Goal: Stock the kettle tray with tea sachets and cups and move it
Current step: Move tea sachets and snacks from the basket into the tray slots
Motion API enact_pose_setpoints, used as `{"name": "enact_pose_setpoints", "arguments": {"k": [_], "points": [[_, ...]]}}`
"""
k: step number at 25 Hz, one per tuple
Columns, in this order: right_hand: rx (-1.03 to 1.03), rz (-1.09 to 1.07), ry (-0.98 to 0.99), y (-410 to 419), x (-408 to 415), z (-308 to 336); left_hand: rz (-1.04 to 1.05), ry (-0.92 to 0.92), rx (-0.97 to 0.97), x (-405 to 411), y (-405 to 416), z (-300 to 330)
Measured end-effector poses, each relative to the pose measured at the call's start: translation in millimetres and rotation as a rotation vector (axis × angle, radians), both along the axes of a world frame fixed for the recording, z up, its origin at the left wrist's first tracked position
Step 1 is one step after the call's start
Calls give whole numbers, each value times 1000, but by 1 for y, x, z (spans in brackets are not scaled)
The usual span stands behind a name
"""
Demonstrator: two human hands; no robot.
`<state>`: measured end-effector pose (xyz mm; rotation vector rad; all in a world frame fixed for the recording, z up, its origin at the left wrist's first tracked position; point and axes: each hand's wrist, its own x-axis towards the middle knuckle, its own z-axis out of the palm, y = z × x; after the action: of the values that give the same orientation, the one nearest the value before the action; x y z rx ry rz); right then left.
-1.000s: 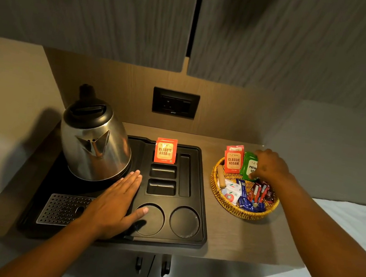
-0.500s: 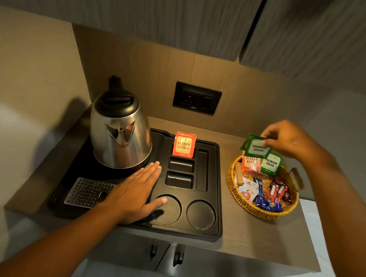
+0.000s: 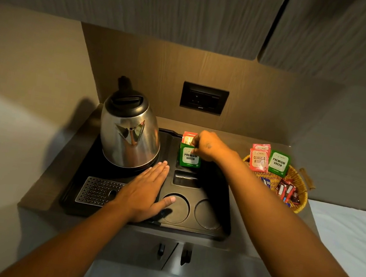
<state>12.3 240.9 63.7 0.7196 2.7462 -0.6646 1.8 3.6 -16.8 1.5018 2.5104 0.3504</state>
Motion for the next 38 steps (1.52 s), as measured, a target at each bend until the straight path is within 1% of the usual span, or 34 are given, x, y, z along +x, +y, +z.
{"name": "enact_pose_setpoints", "arguments": {"k": [2, 3, 6, 7, 8, 9, 11, 12, 13, 15, 16, 18, 21, 24, 26, 27, 29, 31, 33, 35, 36, 38], "points": [[-11, -28, 19, 6, 6, -4, -4, -2, 14, -1, 0, -3], [2, -55, 70, 15, 16, -2, -6, -3, 21, -1, 0, -4], [76, -236, 274, 61, 71, 10, 0, 1, 47, -3, 1, -9], [106, -305, 274, 79, 94, 13, 3, 1, 55, -3, 1, -10], [128, -353, 203, 95, 115, 15, 3, 1, 62, -3, 1, -11], [137, -365, 68, 104, 134, 16, -1, 0, 63, -3, 1, -11], [119, -304, -232, 107, 156, 9, -9, 5, 55, -4, 1, -11], [101, -271, -291, 104, 161, 3, -10, 11, 50, -4, 1, -10], [79, -260, -277, 100, 162, -2, -8, 11, 45, -4, 1, -10], [33, -282, -140, 95, 163, -11, -8, 6, 35, -3, 1, -9], [30, -291, -102, 93, 164, -13, -9, 7, 32, -3, 1, -9], [42, -284, -104, 90, 165, -11, -10, 10, 26, -3, 0, -8], [109, -284, -125, 91, 173, 12, -10, 9, 23, -3, -1, -7], [137, -279, -1, 83, 172, 46, -16, 12, 30, -2, -1, -7], [79, -171, 93, 53, 150, 54, -28, 22, 26, -2, -1, -7], [49, -88, 100, 34, 133, 49, -31, 24, 22, -3, -1, -7], [61, 65, 65, 0, 95, 29, -29, 22, 12, -3, 0, -6], [71, 112, 29, -23, 62, 8, -22, 19, 12, -2, 1, -5], [88, 103, -39, -32, 43, -9, -22, 15, 18, -2, 1, -4], [96, 83, -63, -29, 44, -15, -20, 1, 29, -1, 1, -4], [89, 35, -18, -23, 52, -14, -18, -5, 34, -1, 1, -3], [87, -175, 148, 2, 78, -9, -13, -14, 47, -1, 1, -3]]}}
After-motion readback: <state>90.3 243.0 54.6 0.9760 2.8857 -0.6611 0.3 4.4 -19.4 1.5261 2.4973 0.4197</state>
